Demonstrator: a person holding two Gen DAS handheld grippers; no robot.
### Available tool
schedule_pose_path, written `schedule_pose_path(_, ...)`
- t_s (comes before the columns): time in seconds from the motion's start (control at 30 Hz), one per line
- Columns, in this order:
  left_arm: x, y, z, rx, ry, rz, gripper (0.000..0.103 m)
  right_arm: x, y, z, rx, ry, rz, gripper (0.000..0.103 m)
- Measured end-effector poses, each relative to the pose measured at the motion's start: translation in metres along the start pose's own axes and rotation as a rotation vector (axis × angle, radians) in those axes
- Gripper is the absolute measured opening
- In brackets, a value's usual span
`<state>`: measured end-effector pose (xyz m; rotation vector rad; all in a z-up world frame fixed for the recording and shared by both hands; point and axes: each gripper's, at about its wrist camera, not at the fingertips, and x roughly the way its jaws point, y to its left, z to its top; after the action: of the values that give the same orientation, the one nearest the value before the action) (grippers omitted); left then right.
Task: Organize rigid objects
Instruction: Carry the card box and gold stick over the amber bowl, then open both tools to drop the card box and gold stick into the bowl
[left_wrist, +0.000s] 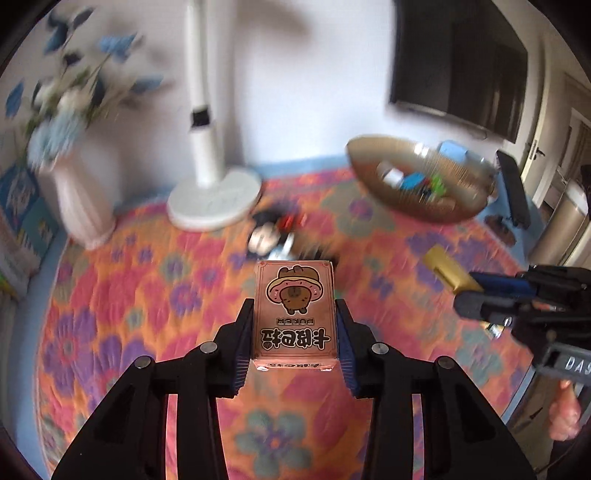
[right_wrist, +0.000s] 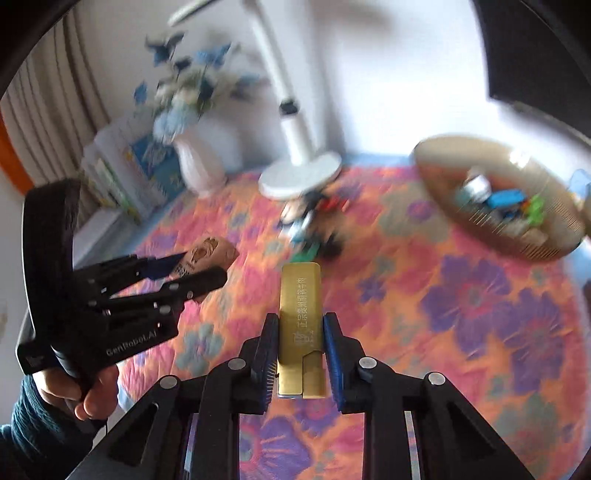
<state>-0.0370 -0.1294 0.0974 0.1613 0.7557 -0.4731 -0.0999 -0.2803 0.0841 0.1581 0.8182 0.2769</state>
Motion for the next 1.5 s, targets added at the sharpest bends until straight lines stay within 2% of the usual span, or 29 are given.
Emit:
schedule_pose_path(0.1,-0.003,-0.023,0.041,0.036,-0.055,-0.027,0.037,-0.024,-0.021,0.023,0.005,-0.066,-0.090,0.023)
schedule_pose_path(0.27,0.002,-0.057,0.103,0.069,-0.106,-0.099,0.037,-0.068,-0.077,0.066,0.108,-0.150,-0.209,0.023)
schedule_pose_path(0.37,0.013,-0.072,0.134,0.036,-0.111,-0.151,0.037,-0.089,-0.109,0.087,0.186,-0.182,-0.260,0.023)
schedule_pose_path(0.5,0.042,-0.090,0.156,0.017,-0.087,-0.195,0.037,-0.103,-0.144,0.107,0.260,-0.214,-0.303,0.023)
schedule_pose_path(0.67,0.081,-0.110,0.151,0.029,-0.020,-0.207,0.037,-0.086,-0.180,0.108,0.328,-0.173,-0.319,0.023)
schedule_pose_path(0.8,0.115,-0.119,0.140,0.023,0.045,-0.215,0.037,-0.057,-0.197,0.095,0.346,-0.104,-0.334,0.023)
schedule_pose_path(1.03,0.138,-0.129,0.134,0.052,0.086,-0.214,0.038,-0.024,-0.212,0.087,0.350,-0.041,-0.344,0.023)
schedule_pose_path(1.1,0.141,-0.128,0.134,0.046,0.088,-0.214,0.048,-0.019,-0.212,0.089,0.326,-0.036,-0.358,0.023)
schedule_pose_path(1.13,0.140,-0.127,0.134,0.036,0.089,-0.214,0.068,-0.018,-0.211,0.089,0.317,-0.031,-0.375,0.023)
schedule_pose_path(1.17,0.137,-0.124,0.135,0.023,0.079,-0.210,0.083,-0.017,-0.211,0.090,0.316,-0.029,-0.385,0.024)
schedule_pose_path(1.27,0.123,-0.114,0.139,0.005,0.044,-0.209,0.084,-0.022,-0.208,0.088,0.318,-0.032,-0.369,0.031)
schedule_pose_path(1.33,0.113,-0.107,0.140,-0.007,0.038,-0.216,0.084,-0.029,-0.200,0.087,0.309,-0.042,-0.364,0.048)
schedule_pose_path(1.4,0.097,-0.097,0.138,-0.020,0.018,-0.210,0.084,-0.035,-0.193,0.087,0.301,-0.057,-0.369,0.056)
schedule_pose_path(1.5,0.074,-0.082,0.135,-0.039,-0.013,-0.194,0.084,-0.047,-0.175,0.088,0.288,-0.082,-0.346,0.056)
